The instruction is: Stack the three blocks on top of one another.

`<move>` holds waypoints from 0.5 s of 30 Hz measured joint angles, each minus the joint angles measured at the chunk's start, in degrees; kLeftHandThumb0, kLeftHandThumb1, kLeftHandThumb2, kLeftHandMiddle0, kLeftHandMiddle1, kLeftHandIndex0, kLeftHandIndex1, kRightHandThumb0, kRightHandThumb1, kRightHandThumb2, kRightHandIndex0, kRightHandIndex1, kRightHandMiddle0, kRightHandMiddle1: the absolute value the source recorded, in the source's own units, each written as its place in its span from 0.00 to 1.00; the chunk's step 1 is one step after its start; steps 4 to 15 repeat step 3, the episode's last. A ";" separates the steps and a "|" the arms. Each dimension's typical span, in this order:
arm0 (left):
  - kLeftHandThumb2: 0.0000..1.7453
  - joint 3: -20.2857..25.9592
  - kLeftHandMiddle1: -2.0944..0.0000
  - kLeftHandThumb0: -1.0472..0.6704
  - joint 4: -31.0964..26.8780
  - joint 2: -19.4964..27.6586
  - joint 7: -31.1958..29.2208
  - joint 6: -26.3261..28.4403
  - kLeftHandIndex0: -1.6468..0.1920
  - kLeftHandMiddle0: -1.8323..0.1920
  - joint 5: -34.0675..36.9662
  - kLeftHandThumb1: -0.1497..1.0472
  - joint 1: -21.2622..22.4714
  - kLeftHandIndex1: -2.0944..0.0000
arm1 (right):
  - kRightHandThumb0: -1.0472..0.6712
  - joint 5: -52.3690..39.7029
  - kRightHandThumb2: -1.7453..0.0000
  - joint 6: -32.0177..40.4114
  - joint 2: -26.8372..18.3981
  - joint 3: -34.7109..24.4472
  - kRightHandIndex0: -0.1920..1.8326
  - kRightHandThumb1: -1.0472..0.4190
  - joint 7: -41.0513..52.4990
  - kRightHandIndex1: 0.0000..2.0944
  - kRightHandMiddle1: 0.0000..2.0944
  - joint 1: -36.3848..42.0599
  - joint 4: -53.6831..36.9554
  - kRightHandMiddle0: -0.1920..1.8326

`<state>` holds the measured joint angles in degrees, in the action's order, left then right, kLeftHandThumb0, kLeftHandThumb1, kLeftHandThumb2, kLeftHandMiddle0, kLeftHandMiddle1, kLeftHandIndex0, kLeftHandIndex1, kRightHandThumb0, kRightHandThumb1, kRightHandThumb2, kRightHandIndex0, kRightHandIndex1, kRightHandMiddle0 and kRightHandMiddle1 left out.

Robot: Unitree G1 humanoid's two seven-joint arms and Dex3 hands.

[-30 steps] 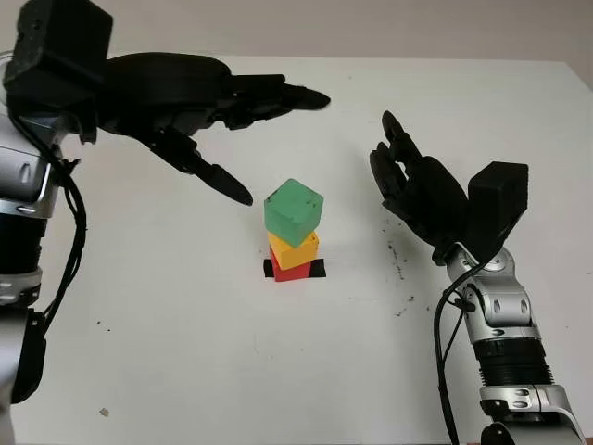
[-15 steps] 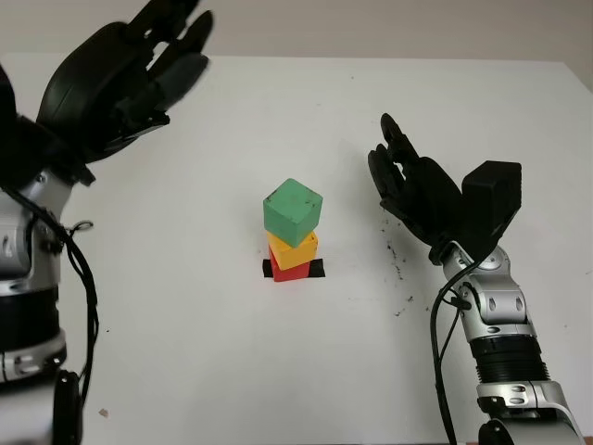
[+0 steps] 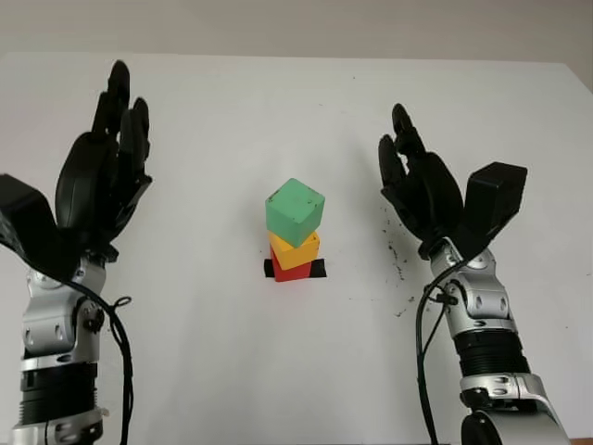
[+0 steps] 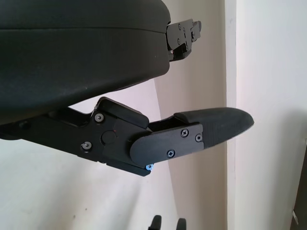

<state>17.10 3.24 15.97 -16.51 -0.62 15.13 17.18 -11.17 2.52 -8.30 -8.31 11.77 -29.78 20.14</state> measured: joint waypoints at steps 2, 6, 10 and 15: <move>0.41 -0.49 1.00 0.16 0.07 -1.45 0.75 -0.92 1.00 1.00 -0.01 1.00 -1.40 1.00 | 0.23 -0.38 0.58 0.00 0.27 -0.13 0.00 0.00 -0.07 0.00 0.00 0.50 -0.08 0.00; 0.40 -0.86 1.00 0.15 0.07 -1.92 1.07 -1.15 1.00 1.00 -0.05 1.00 -2.01 1.00 | 0.22 -0.39 0.58 0.00 0.33 -0.12 0.00 0.00 -0.01 0.00 0.00 0.86 -0.18 0.00; 0.40 -0.86 1.00 0.15 0.07 -1.92 1.07 -1.15 1.00 1.00 -0.05 1.00 -2.01 1.00 | 0.22 -0.39 0.58 0.00 0.33 -0.12 0.00 0.00 -0.01 0.00 0.00 0.86 -0.18 0.00; 0.40 -0.86 1.00 0.15 0.07 -1.92 1.07 -1.15 1.00 1.00 -0.05 1.00 -2.01 1.00 | 0.22 -0.39 0.58 0.00 0.33 -0.12 0.00 0.00 -0.01 0.00 0.00 0.86 -0.18 0.00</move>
